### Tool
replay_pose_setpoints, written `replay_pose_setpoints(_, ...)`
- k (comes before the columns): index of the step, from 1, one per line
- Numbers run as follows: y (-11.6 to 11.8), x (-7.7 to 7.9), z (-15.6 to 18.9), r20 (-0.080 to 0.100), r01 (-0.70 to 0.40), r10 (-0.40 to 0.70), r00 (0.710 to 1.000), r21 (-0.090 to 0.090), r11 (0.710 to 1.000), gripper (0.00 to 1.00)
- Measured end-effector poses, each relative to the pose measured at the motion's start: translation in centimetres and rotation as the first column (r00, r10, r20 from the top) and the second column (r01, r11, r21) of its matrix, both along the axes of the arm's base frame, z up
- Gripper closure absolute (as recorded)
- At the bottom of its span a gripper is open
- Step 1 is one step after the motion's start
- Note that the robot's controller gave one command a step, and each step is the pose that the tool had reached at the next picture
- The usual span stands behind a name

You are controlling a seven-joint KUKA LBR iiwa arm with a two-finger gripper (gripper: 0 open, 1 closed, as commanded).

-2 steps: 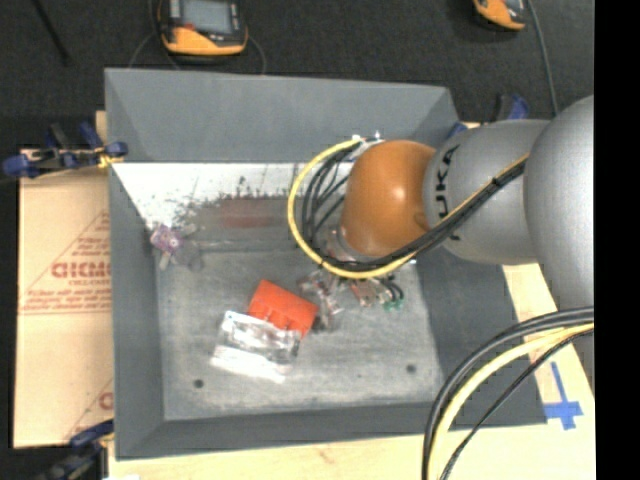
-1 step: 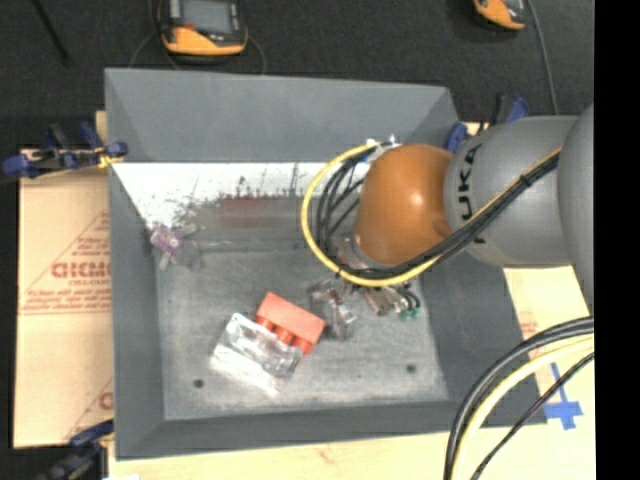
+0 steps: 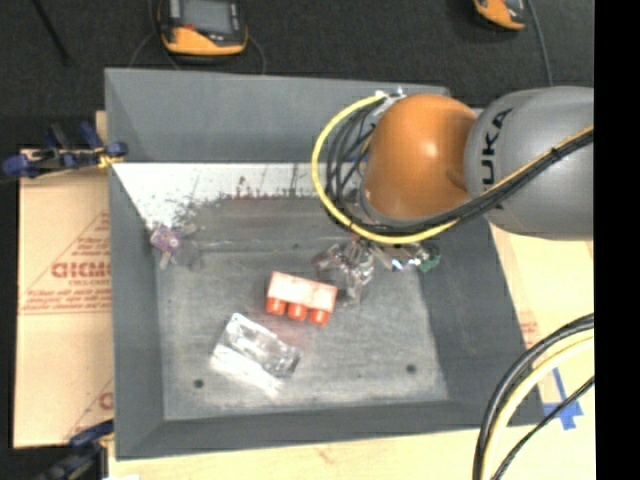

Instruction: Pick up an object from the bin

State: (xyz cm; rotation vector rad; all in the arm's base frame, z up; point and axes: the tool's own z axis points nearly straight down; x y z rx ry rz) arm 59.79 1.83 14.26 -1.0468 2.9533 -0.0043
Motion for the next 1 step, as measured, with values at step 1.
replay_pose_setpoints(1,-0.19,-1.15,11.63,0.004,-0.043,0.043,0.999,-0.001,0.999,1.00)
